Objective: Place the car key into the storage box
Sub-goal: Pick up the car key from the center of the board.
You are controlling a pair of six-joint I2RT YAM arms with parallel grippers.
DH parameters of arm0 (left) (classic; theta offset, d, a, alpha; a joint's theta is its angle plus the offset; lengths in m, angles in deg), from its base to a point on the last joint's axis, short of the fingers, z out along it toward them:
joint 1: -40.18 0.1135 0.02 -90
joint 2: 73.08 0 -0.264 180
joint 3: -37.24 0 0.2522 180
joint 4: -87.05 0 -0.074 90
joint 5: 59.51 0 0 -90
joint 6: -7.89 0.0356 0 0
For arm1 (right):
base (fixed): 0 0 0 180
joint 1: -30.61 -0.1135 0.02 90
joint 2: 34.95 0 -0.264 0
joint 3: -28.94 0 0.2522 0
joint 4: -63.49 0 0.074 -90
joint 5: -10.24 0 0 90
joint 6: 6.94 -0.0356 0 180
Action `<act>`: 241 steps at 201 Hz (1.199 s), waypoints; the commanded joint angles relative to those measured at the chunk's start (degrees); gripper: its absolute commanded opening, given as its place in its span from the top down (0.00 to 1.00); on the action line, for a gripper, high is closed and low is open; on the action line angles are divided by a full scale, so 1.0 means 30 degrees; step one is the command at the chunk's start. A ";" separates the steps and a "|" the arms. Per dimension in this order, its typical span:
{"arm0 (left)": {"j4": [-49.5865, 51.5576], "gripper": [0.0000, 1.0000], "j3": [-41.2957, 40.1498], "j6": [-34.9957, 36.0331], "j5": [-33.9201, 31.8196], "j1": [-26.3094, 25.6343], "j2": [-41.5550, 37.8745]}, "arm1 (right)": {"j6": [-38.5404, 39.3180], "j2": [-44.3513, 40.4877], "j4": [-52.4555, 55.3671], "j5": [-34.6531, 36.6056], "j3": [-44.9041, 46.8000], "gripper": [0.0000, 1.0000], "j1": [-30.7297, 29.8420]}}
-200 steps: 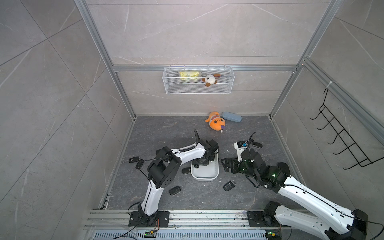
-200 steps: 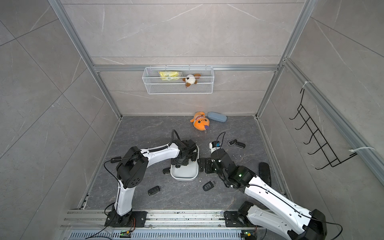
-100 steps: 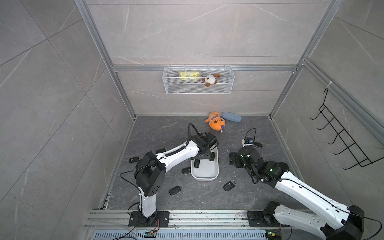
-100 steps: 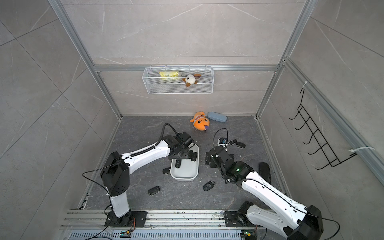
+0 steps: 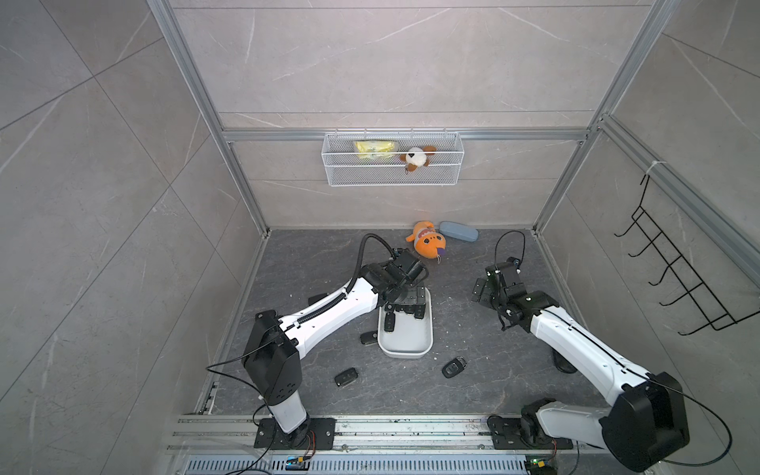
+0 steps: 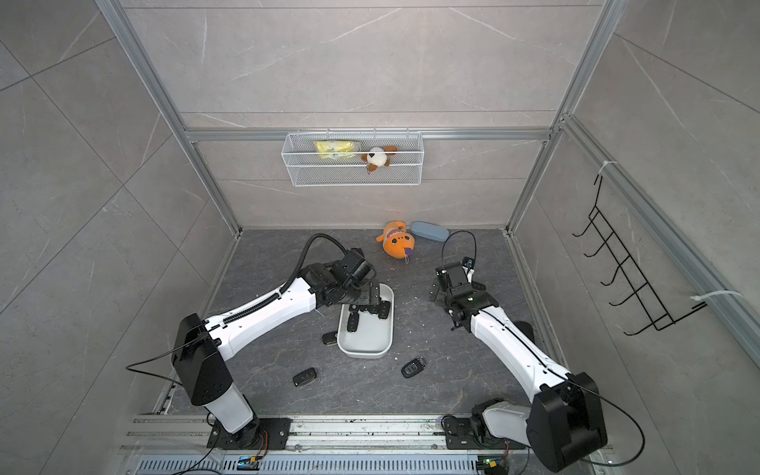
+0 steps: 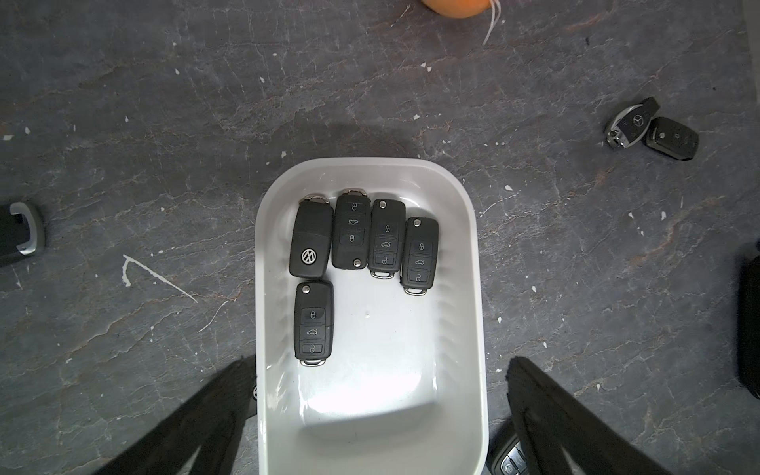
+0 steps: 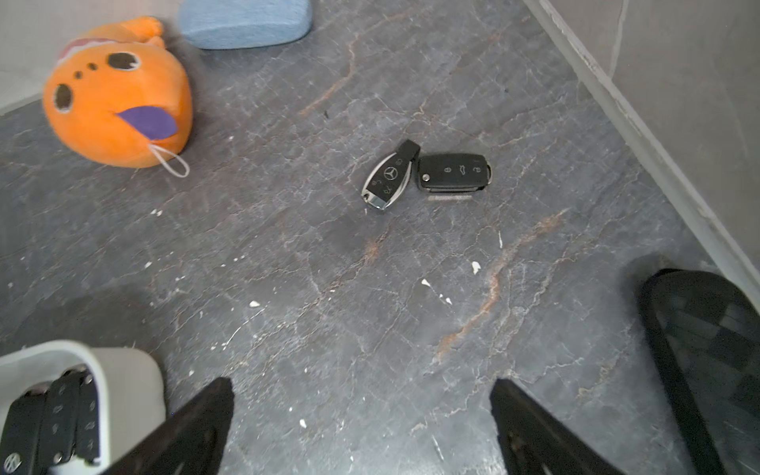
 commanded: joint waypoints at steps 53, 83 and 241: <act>-0.1025 0.00 -0.0444 0.1041 0.0206 0.1031 -0.1309 | -0.0588 0.5796 -0.2853 -0.5408 -0.3542 0.00 0.5092; -0.1129 0.00 -0.0559 0.1045 0.0178 0.1184 -0.1364 | -0.0281 0.7740 -0.3360 -0.5942 -0.5001 0.00 0.6000; -0.1290 0.00 -0.1131 0.0608 0.0328 0.2012 -0.1562 | 0.0854 1.5561 -0.1875 -0.7691 -1.0801 0.01 0.8369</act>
